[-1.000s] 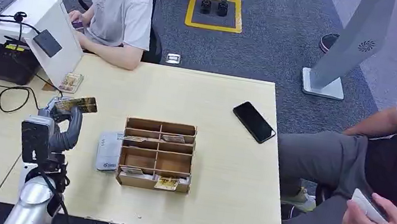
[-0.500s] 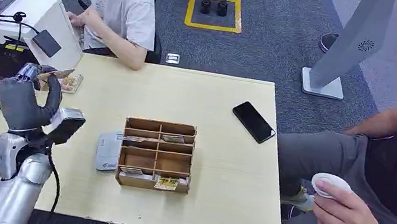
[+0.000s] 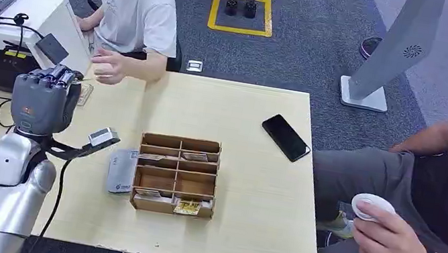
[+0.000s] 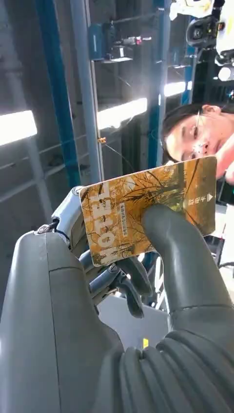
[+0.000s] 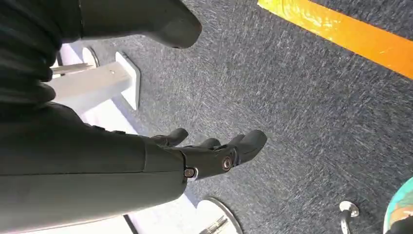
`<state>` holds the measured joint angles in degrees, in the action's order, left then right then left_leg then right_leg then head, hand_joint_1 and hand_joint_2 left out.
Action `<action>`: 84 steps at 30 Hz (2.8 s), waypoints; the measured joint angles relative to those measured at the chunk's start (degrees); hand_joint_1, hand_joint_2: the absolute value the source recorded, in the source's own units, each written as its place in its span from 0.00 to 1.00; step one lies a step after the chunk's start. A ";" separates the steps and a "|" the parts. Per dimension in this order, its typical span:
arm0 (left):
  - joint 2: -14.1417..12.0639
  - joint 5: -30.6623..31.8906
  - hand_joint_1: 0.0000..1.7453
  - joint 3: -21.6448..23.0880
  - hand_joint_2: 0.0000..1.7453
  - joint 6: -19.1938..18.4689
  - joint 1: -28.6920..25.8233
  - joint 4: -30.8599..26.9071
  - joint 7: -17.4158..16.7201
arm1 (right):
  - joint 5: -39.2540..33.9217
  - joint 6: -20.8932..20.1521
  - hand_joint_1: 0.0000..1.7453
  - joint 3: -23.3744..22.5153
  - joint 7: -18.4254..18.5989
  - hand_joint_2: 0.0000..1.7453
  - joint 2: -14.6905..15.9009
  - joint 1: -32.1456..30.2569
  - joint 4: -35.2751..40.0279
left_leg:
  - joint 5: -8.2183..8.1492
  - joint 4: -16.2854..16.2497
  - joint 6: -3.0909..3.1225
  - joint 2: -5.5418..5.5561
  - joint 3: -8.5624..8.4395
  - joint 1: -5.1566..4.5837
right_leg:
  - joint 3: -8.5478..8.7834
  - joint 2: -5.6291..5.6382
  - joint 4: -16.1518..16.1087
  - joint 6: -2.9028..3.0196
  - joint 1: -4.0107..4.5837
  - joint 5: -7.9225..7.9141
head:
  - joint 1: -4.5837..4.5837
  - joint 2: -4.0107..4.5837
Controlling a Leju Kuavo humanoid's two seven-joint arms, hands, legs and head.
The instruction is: Pass the card to the sensor for recognition and then transmit it.
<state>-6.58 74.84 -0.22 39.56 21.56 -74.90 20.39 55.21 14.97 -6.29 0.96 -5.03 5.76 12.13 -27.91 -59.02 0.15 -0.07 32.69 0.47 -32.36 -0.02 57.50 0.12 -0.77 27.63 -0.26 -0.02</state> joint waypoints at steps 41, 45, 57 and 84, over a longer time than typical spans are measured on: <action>-6.51 -37.55 0.00 16.08 1.00 -27.03 -15.14 -17.00 -1.29 | -2.38 3.45 0.00 -3.89 -2.62 0.00 0.02 -2.93 -0.24 | -0.10 0.00 0.05 -0.07 0.13 0.00 | -0.15 0.09 -0.02 -0.04 0.00 0.07 | 0.00 0.02; -9.10 -32.98 0.00 18.54 1.00 -26.65 -18.17 -22.04 -0.39 | -2.41 3.43 0.00 -4.50 -2.82 0.00 0.06 -3.19 -0.28 | -0.09 0.00 0.05 -0.07 0.13 0.00 | -0.16 0.09 -0.01 -0.03 0.00 0.07 | -0.02 0.02; -11.08 -5.57 0.00 28.46 1.00 -14.14 -15.78 -24.00 -12.42 | -0.20 2.75 0.00 -4.74 -1.64 0.00 0.31 -2.97 -0.39 | -0.06 -0.01 0.02 -0.05 0.12 -0.01 | -0.14 0.07 -0.01 -0.01 -0.01 0.01 | 0.00 0.02; -5.31 -1.68 0.00 32.57 1.00 -16.61 -10.03 -7.80 -21.94 | 1.25 2.25 0.00 -4.74 -1.44 0.00 0.31 -2.38 -0.39 | -0.06 -0.02 0.02 -0.06 0.13 0.00 | -0.15 0.08 -0.01 -0.01 0.00 0.01 | -0.02 0.00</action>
<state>-11.89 73.15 32.35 22.95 11.54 -82.70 -1.55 56.46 17.22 -11.04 -0.48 -4.72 3.38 11.74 -27.97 -59.04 0.17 -0.13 32.82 0.47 -32.51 0.06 57.48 0.12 -0.77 27.64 -0.28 -0.02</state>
